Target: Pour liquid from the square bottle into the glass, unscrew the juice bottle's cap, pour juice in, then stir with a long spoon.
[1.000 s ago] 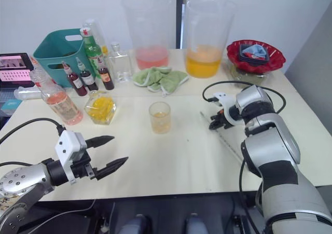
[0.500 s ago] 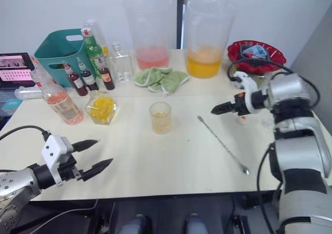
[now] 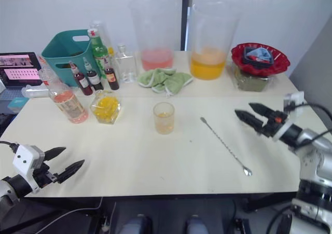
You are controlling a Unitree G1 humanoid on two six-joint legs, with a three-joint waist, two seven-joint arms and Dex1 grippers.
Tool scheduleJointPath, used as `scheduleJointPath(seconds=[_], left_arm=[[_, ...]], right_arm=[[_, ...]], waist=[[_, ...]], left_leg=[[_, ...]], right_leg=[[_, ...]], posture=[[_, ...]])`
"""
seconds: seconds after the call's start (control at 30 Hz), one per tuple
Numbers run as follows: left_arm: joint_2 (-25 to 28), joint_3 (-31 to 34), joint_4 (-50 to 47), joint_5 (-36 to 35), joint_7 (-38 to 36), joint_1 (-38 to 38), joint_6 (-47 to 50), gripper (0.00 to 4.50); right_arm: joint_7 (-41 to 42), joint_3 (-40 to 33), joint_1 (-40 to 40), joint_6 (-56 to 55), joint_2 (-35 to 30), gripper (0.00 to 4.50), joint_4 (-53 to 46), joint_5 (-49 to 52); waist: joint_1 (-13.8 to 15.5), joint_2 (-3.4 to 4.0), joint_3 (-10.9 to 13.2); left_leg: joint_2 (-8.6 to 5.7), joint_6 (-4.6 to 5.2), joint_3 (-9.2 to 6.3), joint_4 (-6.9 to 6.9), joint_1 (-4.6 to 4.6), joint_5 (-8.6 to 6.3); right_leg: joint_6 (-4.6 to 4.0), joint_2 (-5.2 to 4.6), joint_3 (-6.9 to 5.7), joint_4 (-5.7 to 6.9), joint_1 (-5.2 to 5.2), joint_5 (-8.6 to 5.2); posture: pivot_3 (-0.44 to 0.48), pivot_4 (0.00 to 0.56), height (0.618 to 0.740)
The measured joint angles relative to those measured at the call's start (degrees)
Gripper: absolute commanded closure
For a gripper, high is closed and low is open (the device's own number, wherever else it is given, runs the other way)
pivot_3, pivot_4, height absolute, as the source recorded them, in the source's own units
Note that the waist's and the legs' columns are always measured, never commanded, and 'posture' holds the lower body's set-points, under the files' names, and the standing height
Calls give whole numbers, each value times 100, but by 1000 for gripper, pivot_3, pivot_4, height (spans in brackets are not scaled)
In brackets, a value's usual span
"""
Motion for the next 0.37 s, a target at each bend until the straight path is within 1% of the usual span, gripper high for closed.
scheduleJointPath(seconds=[0.13, 0.37], left_arm=[[-82, 50, 357, 201, 76, -41, -328, 0], [-261, 51, 710, 415, 209, -110, -729, 0]], right_arm=[[266, 7, 783, -1070, 41, 17, 187, -67], [185, 7, 977, -2473, 74, 17, 1003, -210]], waist=[[-5, 0, 0], [5, -1, -1]], left_leg=[[4, 1, 0, -6, 55, -2], [8, 1, -3, -7, 60, -2]], right_leg=[[2, 4, -4, -21, 58, -2], [2, 5, -7, -32, 73, -2]], posture=[[0, 150, 740], [0, 150, 740]])
